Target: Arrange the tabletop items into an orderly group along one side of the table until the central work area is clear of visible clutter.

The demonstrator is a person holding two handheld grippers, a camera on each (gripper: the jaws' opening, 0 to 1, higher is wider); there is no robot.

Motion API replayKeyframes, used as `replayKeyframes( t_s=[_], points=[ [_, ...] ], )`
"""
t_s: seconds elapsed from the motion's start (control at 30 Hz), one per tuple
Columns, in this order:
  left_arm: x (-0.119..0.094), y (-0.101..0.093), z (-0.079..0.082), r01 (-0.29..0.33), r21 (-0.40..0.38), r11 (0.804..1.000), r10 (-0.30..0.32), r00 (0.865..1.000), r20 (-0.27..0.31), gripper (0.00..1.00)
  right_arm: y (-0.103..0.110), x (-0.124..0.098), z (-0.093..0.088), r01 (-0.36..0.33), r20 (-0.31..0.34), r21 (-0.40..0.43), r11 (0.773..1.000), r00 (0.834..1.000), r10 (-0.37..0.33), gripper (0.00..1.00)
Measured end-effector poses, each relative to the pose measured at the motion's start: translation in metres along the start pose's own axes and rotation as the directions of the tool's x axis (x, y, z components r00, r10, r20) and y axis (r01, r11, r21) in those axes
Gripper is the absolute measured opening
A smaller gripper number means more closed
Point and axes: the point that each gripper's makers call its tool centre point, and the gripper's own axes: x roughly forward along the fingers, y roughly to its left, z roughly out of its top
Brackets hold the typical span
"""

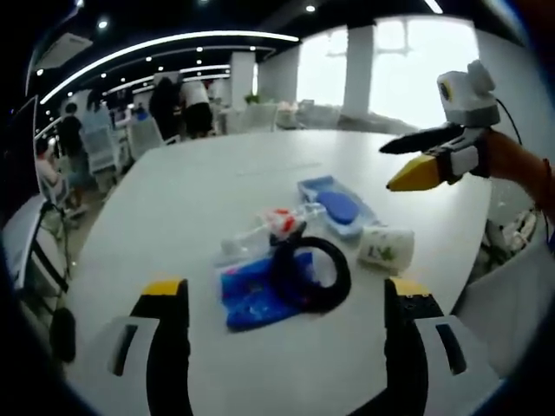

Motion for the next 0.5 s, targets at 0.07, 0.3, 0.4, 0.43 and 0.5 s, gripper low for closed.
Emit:
replayKeyframes(
  t_s=[0.07,0.3,0.4,0.43,0.5],
  points=[
    [0.001,-0.001,-0.002,0.006,0.000,1.000,-0.006,1.000,-0.008,0.90,-0.001,0.006,0.001,-0.006,-0.008,-0.010,1.000,1.000,0.006,0.94],
    [0.001,-0.002,-0.003,0.013,-0.006,1.000,-0.013,1.000,-0.016,0.90,-0.005,0.028,0.005,-0.031,-0.020,-0.025,0.999,0.999,0.031,0.92],
    [0.002,-0.002,-0.003,0.013,-0.006,1.000,-0.013,1.000,-0.010,0.90,-0.007,0.036,0.007,-0.040,-0.027,-0.040,0.998,0.999,0.039,0.92],
    [0.002,-0.002,-0.003,0.014,-0.007,1.000,-0.014,1.000,-0.013,0.89,-0.008,0.040,0.009,-0.042,-0.029,-0.047,0.998,0.999,0.041,0.91],
    [0.002,-0.002,-0.004,0.008,-0.017,1.000,-0.008,1.000,-0.014,0.89,-0.009,0.047,0.010,-0.048,-0.033,-0.054,0.997,0.998,0.047,0.91]
  ],
)
